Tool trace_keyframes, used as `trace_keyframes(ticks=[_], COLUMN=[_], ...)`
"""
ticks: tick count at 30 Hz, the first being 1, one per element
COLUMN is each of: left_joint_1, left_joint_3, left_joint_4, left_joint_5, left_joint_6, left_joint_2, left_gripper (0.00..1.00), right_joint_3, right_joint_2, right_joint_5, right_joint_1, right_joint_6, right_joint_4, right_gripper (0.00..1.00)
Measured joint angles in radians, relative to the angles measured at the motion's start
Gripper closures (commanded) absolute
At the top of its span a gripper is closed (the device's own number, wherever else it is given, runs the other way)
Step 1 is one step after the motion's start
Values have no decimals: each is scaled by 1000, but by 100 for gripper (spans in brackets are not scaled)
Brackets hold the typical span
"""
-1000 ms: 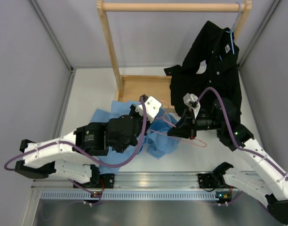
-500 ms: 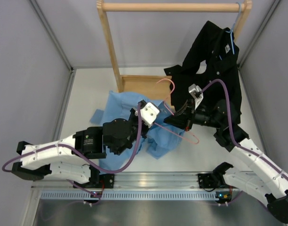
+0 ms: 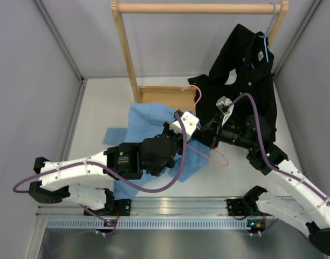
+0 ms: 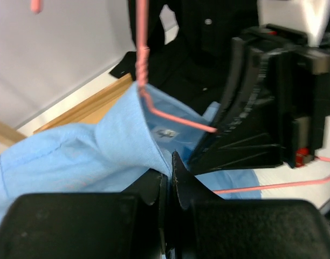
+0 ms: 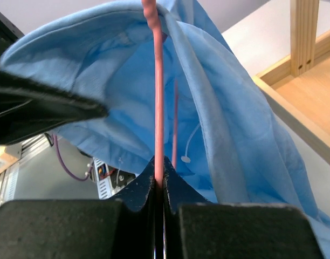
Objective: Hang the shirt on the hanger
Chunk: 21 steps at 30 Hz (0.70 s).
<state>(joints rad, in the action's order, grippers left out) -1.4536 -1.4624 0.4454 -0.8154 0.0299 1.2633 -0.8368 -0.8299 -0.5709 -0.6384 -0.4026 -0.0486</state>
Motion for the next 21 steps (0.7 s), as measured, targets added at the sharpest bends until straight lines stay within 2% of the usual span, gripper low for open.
trace_keyframes(ticks=[5,6,8,9,11,13,16,19,21], left_joint_1=[0,0,0,0,0,0,0,0,38], left_joint_3=[-12,-20,-38,-49,-72,-90,-128,-166,-168], left_joint_4=[20,28,44,51,62,72,92,82,55], left_joint_5=[-113,-118,-101,-82,-18,44,117,121,152], left_joint_6=[23,22,13,8,-8,-26,-60,-129,-201], left_joint_2=[4,3,4,4,4,4,3,-4,-28], left_gripper=[86,75,59,40,17,4,2,2,2], right_joint_3=[62,78,99,105,117,132,163,178,189], right_joint_2=[72,85,97,97,97,100,116,130,138], right_joint_5=[10,9,10,11,22,37,66,76,77], right_joint_1=[0,0,0,0,0,0,0,0,0], right_joint_6=[-5,-10,-23,-29,-42,-47,-51,-50,-46], right_joint_4=[53,72,115,130,163,190,221,232,242], right_gripper=[100,100,100,100,100,100,100,100,100])
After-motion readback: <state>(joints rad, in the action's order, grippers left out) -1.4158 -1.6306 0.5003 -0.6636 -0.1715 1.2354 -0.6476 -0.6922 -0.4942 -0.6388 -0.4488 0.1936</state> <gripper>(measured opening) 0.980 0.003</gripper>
